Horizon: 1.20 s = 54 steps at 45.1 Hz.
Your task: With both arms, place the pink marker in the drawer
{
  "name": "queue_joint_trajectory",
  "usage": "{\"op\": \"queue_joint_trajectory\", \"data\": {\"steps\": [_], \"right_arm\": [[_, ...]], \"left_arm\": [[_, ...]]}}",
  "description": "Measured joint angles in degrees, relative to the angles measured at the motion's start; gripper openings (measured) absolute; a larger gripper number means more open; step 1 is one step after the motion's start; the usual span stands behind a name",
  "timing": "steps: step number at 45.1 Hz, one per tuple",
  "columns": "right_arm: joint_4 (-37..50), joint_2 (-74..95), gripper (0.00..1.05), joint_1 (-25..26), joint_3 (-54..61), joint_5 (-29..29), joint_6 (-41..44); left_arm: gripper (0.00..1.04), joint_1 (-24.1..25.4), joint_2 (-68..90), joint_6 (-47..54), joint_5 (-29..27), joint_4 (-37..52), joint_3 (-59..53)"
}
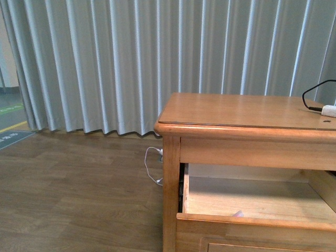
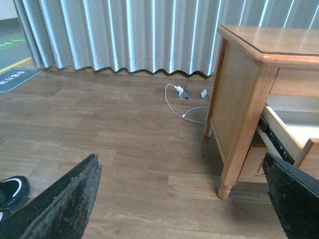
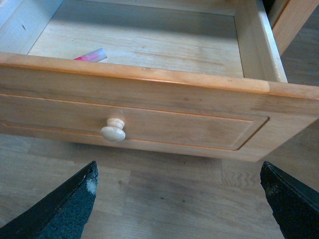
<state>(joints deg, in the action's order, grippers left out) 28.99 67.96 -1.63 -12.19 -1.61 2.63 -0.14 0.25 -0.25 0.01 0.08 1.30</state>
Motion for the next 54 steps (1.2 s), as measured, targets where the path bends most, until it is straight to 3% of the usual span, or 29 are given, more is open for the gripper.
{"op": "queue_joint_trajectory", "data": {"steps": [6,13,34,54], "right_arm": [[15.08,15.32,0.96,1.22,-0.52,-0.28,0.31],[20.55,25.57,0.96,0.94,-4.72,-2.01,-0.59],[22.77,38.49,0.96,-2.60,-14.25,-7.17,-2.95],[14.60,51.80,0.96,-7.19,-40.15,-11.37,-8.24]], "left_arm": [[0.98,0.00,0.00,0.00,0.00,0.00,0.00],[0.98,0.00,0.00,0.00,-0.02,0.00,0.00],[0.98,0.00,0.00,0.00,-0.02,0.00,0.00],[0.98,0.00,0.00,0.00,0.00,0.00,0.02]]}}
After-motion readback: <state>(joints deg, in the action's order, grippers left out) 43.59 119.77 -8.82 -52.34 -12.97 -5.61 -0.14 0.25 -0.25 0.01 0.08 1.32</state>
